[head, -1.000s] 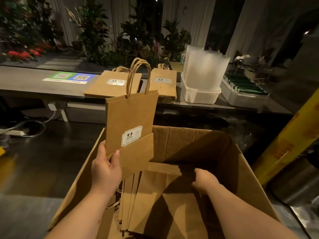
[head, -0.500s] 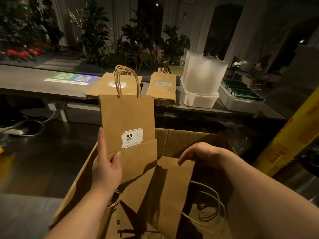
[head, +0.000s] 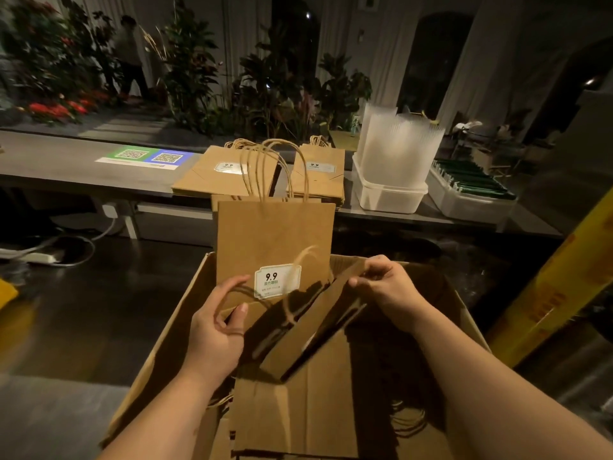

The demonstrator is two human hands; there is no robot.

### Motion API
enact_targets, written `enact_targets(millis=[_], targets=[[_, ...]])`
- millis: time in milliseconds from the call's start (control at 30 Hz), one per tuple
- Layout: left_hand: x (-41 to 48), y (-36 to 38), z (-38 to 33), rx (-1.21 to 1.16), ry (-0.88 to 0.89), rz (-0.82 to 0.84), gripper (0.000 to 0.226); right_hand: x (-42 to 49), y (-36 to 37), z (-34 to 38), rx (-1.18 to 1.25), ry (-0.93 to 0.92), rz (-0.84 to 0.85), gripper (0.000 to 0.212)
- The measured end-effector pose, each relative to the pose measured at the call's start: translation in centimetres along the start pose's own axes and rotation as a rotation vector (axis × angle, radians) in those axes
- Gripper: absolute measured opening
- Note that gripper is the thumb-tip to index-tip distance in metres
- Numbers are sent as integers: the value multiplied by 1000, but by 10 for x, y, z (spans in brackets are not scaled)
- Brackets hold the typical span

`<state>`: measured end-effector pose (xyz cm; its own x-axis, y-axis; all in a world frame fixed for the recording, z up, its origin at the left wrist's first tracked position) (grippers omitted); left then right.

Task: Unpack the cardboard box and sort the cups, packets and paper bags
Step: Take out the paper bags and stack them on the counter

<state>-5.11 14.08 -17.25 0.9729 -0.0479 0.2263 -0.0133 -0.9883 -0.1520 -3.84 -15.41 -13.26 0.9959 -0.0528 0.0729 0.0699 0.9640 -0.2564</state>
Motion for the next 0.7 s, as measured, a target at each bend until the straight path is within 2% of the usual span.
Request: enact_targets(millis=[100,233,333,467,567,633,700], targets=[[-1,6,2,6,-25,53,63,4,-9,0,175,49,-18,20],[-5,16,4,22,-44,134,54,9,-7,-10,402,209,-71,23],[-6,22,7,12,-54,183,54,15,4,-23,379,269,-111,23],[-5,28,3,-21,-47,218,54,18,15,-42,301,314,-291,29],[-5,26,1,-203,-81,177,32,14,18,-47,331,291,-434,11],[-5,25,4,-272,-113,176,41,13,21,-43,380,252,-486,25],[-7,26,4,-155,-85,199,60,15,25,-37,418,238,-514,38]])
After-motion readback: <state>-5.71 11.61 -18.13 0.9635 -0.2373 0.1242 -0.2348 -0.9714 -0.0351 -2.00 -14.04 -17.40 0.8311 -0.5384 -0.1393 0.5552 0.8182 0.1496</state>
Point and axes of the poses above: each hand's wrist, its own x-axis towards the middle knuckle, its own y-axis out of the palm, z = x × y, the point moved 9 cm from there along x, towards the middle knuckle, and after that the axes turned 1 degree about z, right-handed, at the moved point
